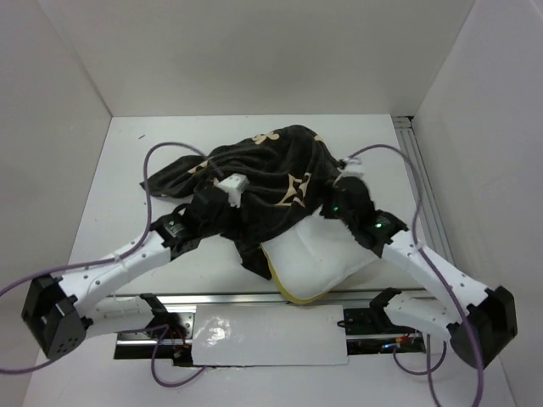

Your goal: Put the pillow into the pillowcase

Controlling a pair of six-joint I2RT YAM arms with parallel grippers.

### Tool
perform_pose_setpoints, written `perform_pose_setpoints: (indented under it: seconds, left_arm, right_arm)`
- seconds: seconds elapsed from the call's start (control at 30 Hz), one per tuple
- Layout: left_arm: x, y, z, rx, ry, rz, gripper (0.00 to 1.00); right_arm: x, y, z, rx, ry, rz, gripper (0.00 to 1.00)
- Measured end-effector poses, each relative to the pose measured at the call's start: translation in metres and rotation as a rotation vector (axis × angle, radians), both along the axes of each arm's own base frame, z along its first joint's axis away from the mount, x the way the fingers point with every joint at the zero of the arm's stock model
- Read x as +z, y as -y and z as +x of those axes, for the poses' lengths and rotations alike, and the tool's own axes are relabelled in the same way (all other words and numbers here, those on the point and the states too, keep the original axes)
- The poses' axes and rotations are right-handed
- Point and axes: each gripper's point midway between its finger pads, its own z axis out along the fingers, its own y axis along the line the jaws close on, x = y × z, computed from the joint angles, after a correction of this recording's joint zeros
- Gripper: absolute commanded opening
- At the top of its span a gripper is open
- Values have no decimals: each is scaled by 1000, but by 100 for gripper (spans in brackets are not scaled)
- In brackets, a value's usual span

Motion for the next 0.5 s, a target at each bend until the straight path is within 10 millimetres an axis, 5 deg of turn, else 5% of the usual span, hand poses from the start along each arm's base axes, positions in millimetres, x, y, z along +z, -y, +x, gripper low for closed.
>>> perform_pose_setpoints:
  seconds: [0.1,0.2,0.33,0.5]
  left_arm:
    - [-47,-40,-17,134,-107,42,100]
    - [-81,-59,-40,195,-184,58,100]
    - [-106,-72,-53,235,-237,56,100]
    - [-123,-74,-51,243,-274,23,100]
  right_arm:
    - [-34,-64,-43,258,-63,-149,100]
    - [-65,-104,-91,452,-97,-332,100]
    - [-91,-120,-128,559,-96,-530,100]
    - [-94,-114,-131,536,-111,-580,100]
